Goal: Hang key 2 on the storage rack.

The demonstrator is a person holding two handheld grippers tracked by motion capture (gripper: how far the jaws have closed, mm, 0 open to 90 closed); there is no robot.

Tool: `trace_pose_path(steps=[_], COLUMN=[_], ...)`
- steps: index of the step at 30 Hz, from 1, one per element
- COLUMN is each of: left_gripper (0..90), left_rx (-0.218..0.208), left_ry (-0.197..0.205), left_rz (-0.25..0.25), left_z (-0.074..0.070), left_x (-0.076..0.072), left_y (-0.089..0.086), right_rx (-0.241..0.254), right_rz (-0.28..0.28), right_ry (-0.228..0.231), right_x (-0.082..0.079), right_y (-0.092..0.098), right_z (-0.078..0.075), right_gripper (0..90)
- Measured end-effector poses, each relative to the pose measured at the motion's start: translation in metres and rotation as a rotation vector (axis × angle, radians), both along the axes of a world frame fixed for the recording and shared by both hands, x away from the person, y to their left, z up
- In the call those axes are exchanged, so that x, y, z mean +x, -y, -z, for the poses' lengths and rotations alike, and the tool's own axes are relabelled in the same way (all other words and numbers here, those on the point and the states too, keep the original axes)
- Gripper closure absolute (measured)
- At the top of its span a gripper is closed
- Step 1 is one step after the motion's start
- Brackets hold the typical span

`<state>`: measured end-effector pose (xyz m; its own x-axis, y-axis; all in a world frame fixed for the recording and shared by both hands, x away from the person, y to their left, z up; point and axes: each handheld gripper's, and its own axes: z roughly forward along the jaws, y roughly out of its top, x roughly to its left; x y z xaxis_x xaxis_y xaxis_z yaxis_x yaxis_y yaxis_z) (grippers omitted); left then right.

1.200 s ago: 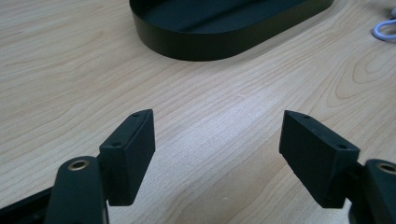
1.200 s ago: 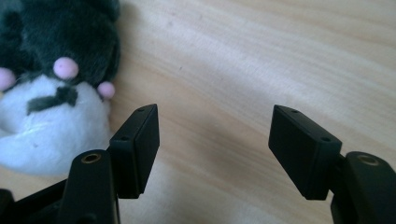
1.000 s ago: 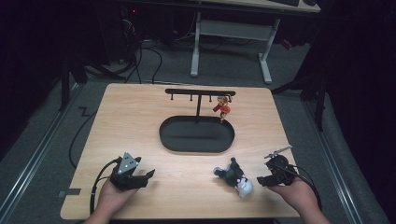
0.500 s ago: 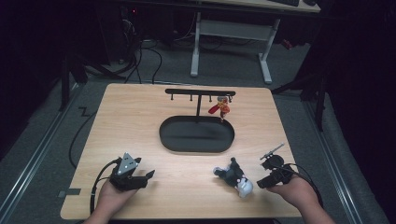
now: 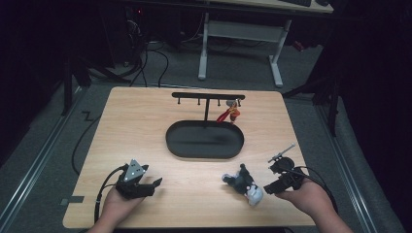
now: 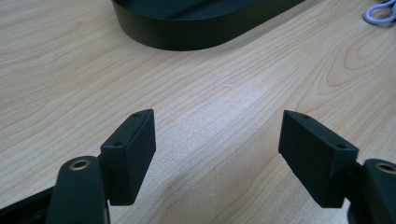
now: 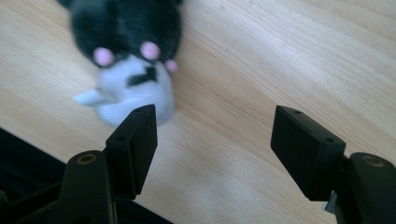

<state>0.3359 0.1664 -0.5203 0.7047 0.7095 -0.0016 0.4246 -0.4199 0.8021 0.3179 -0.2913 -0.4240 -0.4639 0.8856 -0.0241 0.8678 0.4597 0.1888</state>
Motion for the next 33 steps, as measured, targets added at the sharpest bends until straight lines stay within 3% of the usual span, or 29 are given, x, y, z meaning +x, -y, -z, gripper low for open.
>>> trace_pose_path(steps=[6, 11, 19, 22, 24, 33], left_gripper=[27.8, 27.8, 27.8, 27.8, 27.8, 27.8], left_rx=[-0.008, -0.012, -0.01, -0.009, -0.007, -0.003], left_ry=[0.0, -0.001, -0.002, -0.004, -0.004, -0.007], left_rz=[0.004, 0.005, 0.012, 0.014, 0.015, 0.018], left_z=[-0.001, -0.001, -0.001, -0.001, -0.001, 0.0], left_x=[-0.001, -0.001, 0.0, 0.0, 0.0, 0.0], left_y=[-0.001, -0.001, 0.0, 0.0, 0.0, 0.0], right_rx=[0.025, 0.034, 0.027, 0.018, 0.016, 0.005], right_rz=[-0.051, -0.069, -0.087, -0.052, -0.088, -0.082], right_ry=[-0.009, -0.03, -0.068, -0.102, -0.094, -0.099], right_x=[-0.004, -0.004, 0.004, 0.004, 0.007, 0.01], right_y=[-0.023, -0.037, -0.047, -0.05, -0.048, -0.048], right_z=[-0.006, -0.001, 0.025, 0.037, 0.044, 0.06], right_gripper=[32.0, 27.6, 24.6, 24.8, 24.8, 27.1])
